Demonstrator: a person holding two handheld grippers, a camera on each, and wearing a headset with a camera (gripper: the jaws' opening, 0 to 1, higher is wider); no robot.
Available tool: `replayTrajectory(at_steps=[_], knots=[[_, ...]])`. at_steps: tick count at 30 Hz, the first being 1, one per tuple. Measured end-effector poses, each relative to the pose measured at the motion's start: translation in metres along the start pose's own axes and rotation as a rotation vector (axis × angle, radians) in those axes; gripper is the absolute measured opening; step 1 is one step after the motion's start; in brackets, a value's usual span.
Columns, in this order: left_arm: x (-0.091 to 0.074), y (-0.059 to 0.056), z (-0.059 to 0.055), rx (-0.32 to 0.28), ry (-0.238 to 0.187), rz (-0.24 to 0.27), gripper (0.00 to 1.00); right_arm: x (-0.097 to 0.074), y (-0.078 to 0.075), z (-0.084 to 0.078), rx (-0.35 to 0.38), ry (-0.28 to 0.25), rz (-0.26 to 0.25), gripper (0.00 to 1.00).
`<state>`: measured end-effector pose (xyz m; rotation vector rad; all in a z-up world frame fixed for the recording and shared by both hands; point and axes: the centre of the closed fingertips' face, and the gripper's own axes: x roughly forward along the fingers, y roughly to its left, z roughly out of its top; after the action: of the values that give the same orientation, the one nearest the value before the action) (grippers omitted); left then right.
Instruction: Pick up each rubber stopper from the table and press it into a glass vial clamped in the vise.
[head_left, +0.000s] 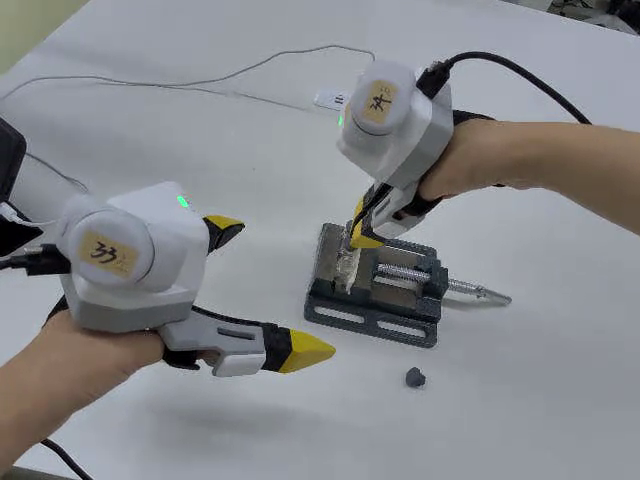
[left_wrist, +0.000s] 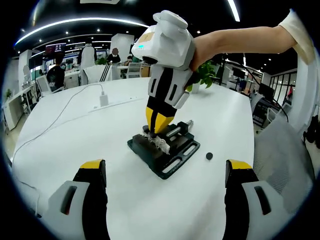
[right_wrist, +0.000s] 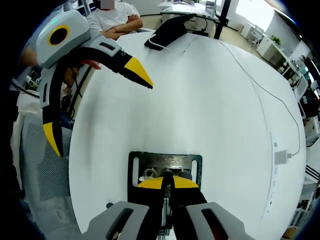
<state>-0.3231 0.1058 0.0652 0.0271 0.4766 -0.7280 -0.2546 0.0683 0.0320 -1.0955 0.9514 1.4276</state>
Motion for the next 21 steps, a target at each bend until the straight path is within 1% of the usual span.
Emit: replayTrajectory(at_steps=[2,5,7,8,9,11,12,16,21], knots=[[0.000,0.000,0.000,-0.001,0.001,0.000,0.99,0.001,-0.003,-0.001,-0.002,-0.001,-0.001,0.00],[0.000,0.000,-0.001,-0.001,0.001,0.000,0.99,-0.001,-0.004,-0.001,-0.006,-0.001,-0.012,0.03],[0.000,0.000,-0.001,-0.002,0.000,0.001,0.99,-0.001,-0.003,0.000,0.000,-0.006,-0.009,0.08],[0.000,0.000,-0.001,-0.002,-0.001,0.001,0.99,-0.001,0.002,0.000,0.005,-0.007,0.014,0.13],[0.000,0.000,-0.001,-0.003,-0.001,0.001,0.99,-0.001,0.006,0.001,0.009,-0.011,0.028,0.19],[-0.001,0.000,-0.001,-0.002,-0.002,0.002,0.99,-0.001,0.005,0.000,-0.020,-0.004,0.009,0.21],[-0.001,0.001,0.000,-0.004,-0.004,0.003,0.99,-0.001,0.005,0.000,-0.020,-0.010,0.010,0.23],[-0.001,-0.001,-0.001,-0.002,-0.002,0.000,0.99,-0.001,0.011,0.000,-0.008,-0.025,0.020,0.31],[-0.001,-0.002,-0.001,-0.001,-0.002,-0.002,0.99,-0.003,0.016,-0.006,0.017,-0.044,0.026,0.41]])
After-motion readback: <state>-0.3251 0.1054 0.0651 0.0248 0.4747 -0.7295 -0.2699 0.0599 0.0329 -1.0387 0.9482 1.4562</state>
